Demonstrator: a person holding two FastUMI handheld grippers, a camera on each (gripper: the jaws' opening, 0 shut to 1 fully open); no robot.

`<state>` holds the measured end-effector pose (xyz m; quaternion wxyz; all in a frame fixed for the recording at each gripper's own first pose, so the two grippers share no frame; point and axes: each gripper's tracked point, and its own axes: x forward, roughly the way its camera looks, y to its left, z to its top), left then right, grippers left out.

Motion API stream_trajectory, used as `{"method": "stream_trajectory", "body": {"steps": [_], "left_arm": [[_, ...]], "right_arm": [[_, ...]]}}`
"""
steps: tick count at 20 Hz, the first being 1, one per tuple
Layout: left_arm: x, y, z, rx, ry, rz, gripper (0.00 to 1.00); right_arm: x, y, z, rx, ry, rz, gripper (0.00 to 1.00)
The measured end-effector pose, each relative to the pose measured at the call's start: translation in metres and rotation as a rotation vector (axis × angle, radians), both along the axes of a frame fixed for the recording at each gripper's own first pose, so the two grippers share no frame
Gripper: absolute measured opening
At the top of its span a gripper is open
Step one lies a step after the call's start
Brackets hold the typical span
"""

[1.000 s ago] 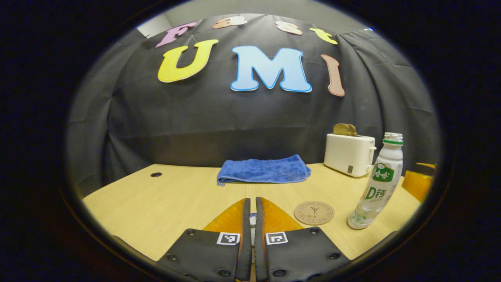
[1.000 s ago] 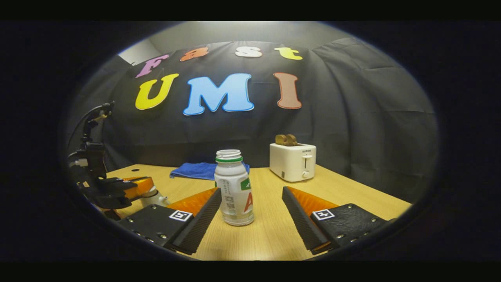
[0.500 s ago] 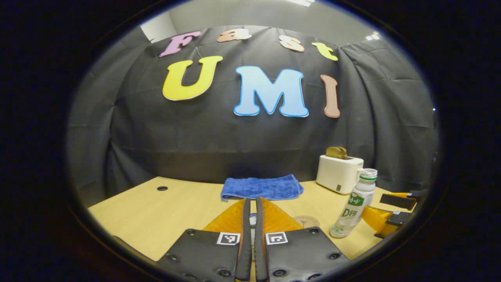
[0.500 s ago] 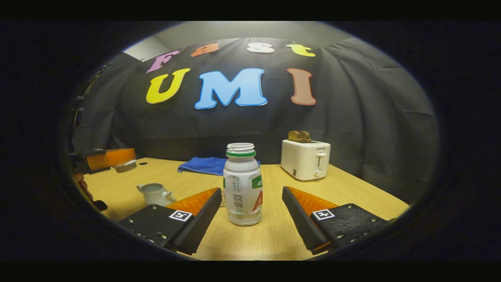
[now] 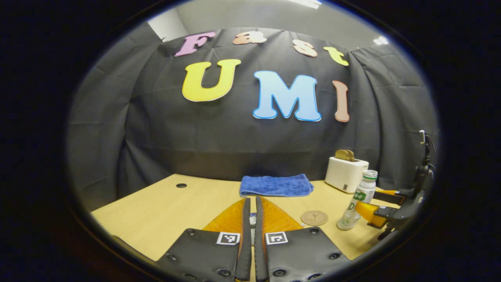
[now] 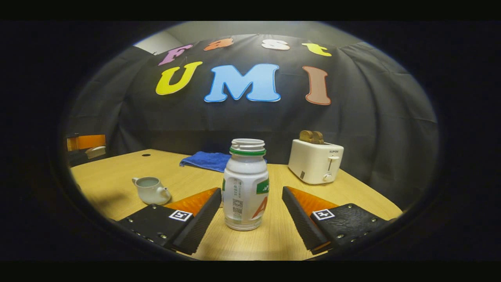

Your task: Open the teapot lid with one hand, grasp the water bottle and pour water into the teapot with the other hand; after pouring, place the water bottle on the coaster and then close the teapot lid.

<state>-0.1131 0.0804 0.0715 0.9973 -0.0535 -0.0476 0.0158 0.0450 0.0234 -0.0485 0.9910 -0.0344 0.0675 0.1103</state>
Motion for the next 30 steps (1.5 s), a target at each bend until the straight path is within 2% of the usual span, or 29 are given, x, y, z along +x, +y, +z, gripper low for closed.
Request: {"method": "stream_trajectory", "body": {"steps": [5,6,7,9,11,12,13,15,16,18,19,21,22,25,30], "left_arm": [[-0.014,0.024,-0.009,0.013,0.02,0.043,0.14],[-0.018,0.028,-0.011,0.016,0.023,0.049,0.1],[-0.019,0.031,-0.013,0.016,0.026,0.055,0.14],[-0.023,0.036,-0.015,0.014,0.029,0.061,0.1],[-0.025,0.04,-0.02,0.02,0.037,0.07,0.14],[-0.027,0.043,-0.022,0.023,0.04,0.075,0.1],[-0.029,0.047,-0.025,0.022,0.044,0.08,0.1],[-0.03,0.051,-0.03,0.015,0.049,0.085,0.12],[-0.032,0.053,-0.034,0.012,0.052,0.087,0.14],[-0.031,0.057,-0.042,0.005,0.063,0.091,0.06],[-0.031,0.058,-0.045,0.0,0.068,0.09,0.14],[-0.029,0.058,-0.051,-0.008,0.076,0.089,0.1],[-0.029,0.059,-0.053,-0.013,0.079,0.091,0.14],[-0.03,0.069,-0.063,-0.031,0.086,0.096,0.14],[-0.031,0.078,-0.072,-0.049,0.096,0.104,0.1]], "right_arm": [[0.011,0.006,-0.015,0.012,0.043,0.015,0.96],[0.012,0.007,-0.018,0.019,0.057,0.014,0.96],[0.013,0.008,-0.021,0.025,0.065,0.016,0.96],[0.014,0.008,-0.024,0.03,0.076,0.011,0.95],[0.016,0.007,-0.026,0.032,0.082,0.007,0.94],[0.017,0.006,-0.027,0.032,0.084,0.003,0.94],[0.018,0.007,-0.029,0.035,0.089,0.002,0.89],[0.018,0.009,-0.032,0.038,0.101,0.005,0.87],[0.019,0.009,-0.031,0.04,0.098,0.006,0.78],[0.018,0.01,-0.032,0.027,0.101,0.006,0.76],[0.018,0.009,-0.032,0.016,0.103,0.004,0.75],[0.017,0.008,-0.029,-0.027,0.101,-0.008,0.75],[0.017,0.007,-0.028,-0.056,0.098,-0.016,0.75],[0.016,0.005,-0.021,-0.15,0.088,-0.034,0.74],[0.019,0.011,-0.001,-0.377,0.02,-0.049,0.75]]}}
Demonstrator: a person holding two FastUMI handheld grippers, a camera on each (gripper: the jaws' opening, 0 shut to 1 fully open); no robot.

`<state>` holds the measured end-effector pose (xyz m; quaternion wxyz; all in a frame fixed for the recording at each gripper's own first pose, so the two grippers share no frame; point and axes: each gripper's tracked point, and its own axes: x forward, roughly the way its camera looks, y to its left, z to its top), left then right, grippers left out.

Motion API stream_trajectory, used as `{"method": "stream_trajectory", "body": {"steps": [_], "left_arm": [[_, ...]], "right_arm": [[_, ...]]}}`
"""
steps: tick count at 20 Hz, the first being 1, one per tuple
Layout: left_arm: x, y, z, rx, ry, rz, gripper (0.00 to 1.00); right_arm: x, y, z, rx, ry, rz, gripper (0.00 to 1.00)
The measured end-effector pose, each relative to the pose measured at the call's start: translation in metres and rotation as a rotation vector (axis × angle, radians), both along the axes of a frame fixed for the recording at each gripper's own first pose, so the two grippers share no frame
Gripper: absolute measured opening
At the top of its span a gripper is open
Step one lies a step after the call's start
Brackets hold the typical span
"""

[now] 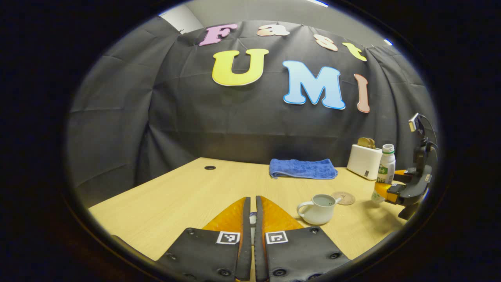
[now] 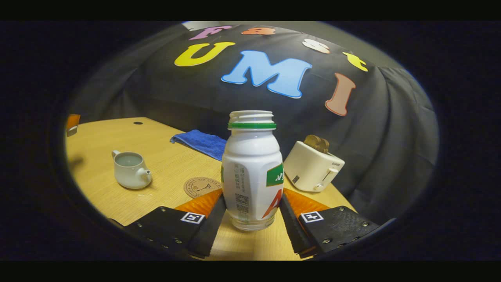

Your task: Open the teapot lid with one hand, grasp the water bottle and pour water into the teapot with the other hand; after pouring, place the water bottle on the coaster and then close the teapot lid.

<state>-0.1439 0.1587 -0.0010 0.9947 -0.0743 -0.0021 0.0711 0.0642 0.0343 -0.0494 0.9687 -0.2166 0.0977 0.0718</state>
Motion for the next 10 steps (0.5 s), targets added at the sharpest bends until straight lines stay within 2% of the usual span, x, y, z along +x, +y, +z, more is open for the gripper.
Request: {"method": "stream_trajectory", "body": {"steps": [3,4,5,6,7,8,10], "left_arm": [[-0.002,0.006,-0.005,0.001,0.006,0.008,0.1],[-0.001,0.007,-0.008,-0.001,0.009,0.008,0.14],[-0.002,0.008,-0.01,-0.004,0.012,0.007,0.1],[-0.003,0.01,-0.012,-0.009,0.014,0.008,0.14],[-0.004,0.012,-0.013,-0.012,0.015,0.009,0.1],[-0.004,0.014,-0.015,-0.015,0.018,0.012,0.14],[-0.006,0.018,-0.019,-0.019,0.02,0.019,0.14]], "right_arm": [[0.001,0.011,0.006,-0.099,-0.016,0.017,0.74],[0.002,0.016,0.008,-0.133,-0.018,0.021,0.75],[0.003,0.019,0.009,-0.168,-0.02,0.024,0.75],[0.003,0.022,0.009,-0.2,-0.022,0.028,0.75],[0.005,0.027,0.009,-0.232,-0.025,0.034,0.75],[0.006,0.029,0.009,-0.265,-0.027,0.036,0.75],[0.007,0.036,0.01,-0.327,-0.034,0.047,0.75]]}}
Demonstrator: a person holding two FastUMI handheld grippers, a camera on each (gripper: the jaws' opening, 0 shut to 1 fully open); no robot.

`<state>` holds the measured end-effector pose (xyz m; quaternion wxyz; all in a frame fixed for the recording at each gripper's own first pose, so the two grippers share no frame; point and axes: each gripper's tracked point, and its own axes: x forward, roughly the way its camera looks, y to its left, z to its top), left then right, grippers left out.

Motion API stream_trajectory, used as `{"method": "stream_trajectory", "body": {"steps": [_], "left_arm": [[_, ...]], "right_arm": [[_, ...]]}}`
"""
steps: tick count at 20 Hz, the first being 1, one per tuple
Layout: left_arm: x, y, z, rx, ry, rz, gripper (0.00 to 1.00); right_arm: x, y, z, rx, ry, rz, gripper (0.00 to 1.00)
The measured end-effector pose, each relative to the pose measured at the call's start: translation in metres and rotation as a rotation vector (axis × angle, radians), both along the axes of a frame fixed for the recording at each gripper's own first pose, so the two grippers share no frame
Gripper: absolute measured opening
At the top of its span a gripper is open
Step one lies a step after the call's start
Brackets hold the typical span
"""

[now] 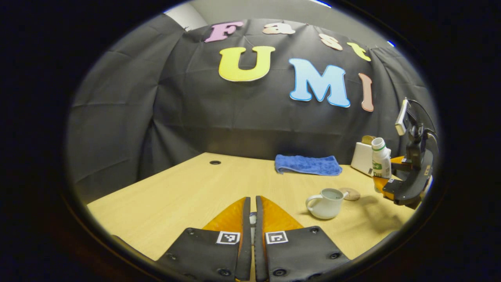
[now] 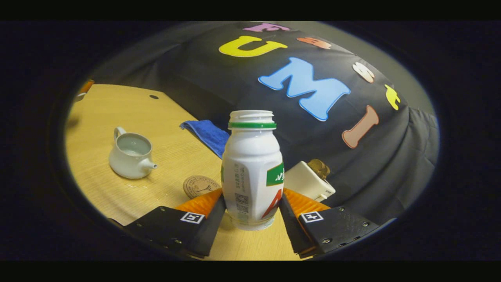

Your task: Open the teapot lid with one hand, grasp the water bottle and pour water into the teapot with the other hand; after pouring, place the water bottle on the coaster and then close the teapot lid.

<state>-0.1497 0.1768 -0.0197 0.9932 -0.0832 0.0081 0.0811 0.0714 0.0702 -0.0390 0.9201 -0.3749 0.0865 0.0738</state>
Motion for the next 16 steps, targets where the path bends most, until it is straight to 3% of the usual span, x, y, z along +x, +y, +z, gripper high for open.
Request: {"method": "stream_trajectory", "body": {"steps": [16], "left_arm": [[-0.001,0.017,-0.022,-0.033,0.035,0.021,0.14]], "right_arm": [[0.016,0.041,0.029,-0.599,-0.216,0.096,0.75]]}}
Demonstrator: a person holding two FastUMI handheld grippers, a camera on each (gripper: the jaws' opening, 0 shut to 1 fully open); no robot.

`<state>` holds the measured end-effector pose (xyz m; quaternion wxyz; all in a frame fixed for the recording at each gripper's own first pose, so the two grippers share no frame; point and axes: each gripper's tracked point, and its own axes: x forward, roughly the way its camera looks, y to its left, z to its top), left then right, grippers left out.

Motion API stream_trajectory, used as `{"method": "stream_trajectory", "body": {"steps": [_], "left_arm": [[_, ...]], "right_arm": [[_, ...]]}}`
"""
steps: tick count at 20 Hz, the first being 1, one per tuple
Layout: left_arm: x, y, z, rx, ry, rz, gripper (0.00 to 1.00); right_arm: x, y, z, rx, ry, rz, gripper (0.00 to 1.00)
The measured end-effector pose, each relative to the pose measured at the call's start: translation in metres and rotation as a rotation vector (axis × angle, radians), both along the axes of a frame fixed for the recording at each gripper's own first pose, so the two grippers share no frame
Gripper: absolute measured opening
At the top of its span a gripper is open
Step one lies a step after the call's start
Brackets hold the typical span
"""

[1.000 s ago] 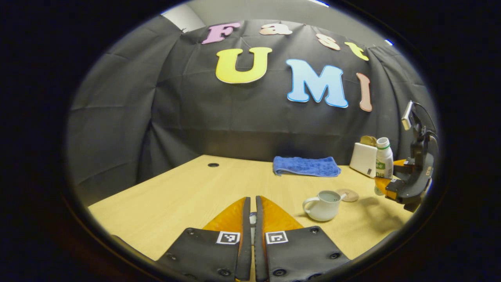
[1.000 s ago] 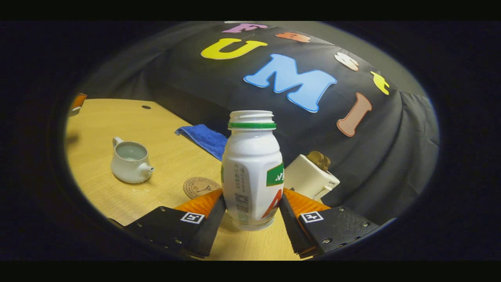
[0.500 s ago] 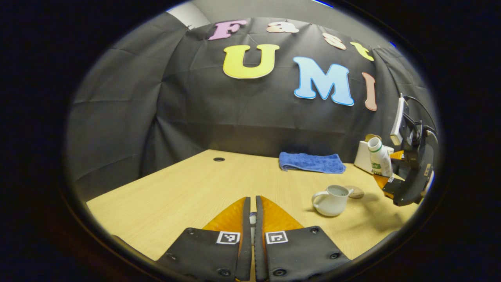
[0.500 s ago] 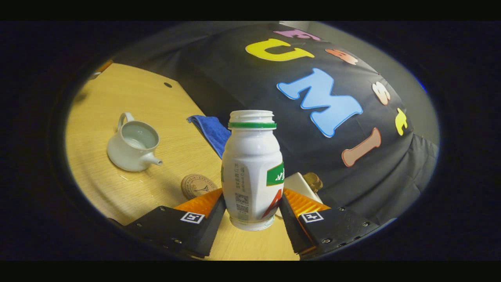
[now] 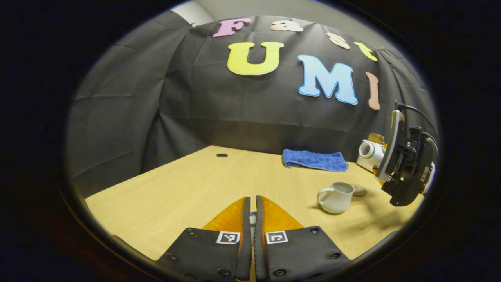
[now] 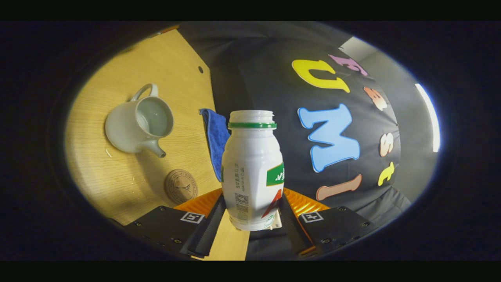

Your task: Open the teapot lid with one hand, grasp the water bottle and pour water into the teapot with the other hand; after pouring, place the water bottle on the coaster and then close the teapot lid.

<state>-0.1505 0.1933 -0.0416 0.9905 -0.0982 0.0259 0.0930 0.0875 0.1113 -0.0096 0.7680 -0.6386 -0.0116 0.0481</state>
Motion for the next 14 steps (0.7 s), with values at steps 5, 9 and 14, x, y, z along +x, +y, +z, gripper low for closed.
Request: {"method": "stream_trajectory", "body": {"steps": [5,9,14], "left_arm": [[0.001,0.001,-0.004,-0.006,0.009,0.006,0.14],[0.002,0.001,-0.007,-0.008,0.014,0.011,0.14],[0.003,0.001,-0.01,-0.008,0.019,0.011,0.14]], "right_arm": [[-0.003,0.004,0.002,-0.122,-0.034,0.023,0.74],[-0.002,0.005,0.004,-0.191,-0.052,0.045,0.74],[-0.005,0.01,0.007,-0.252,-0.083,0.067,0.74]]}}
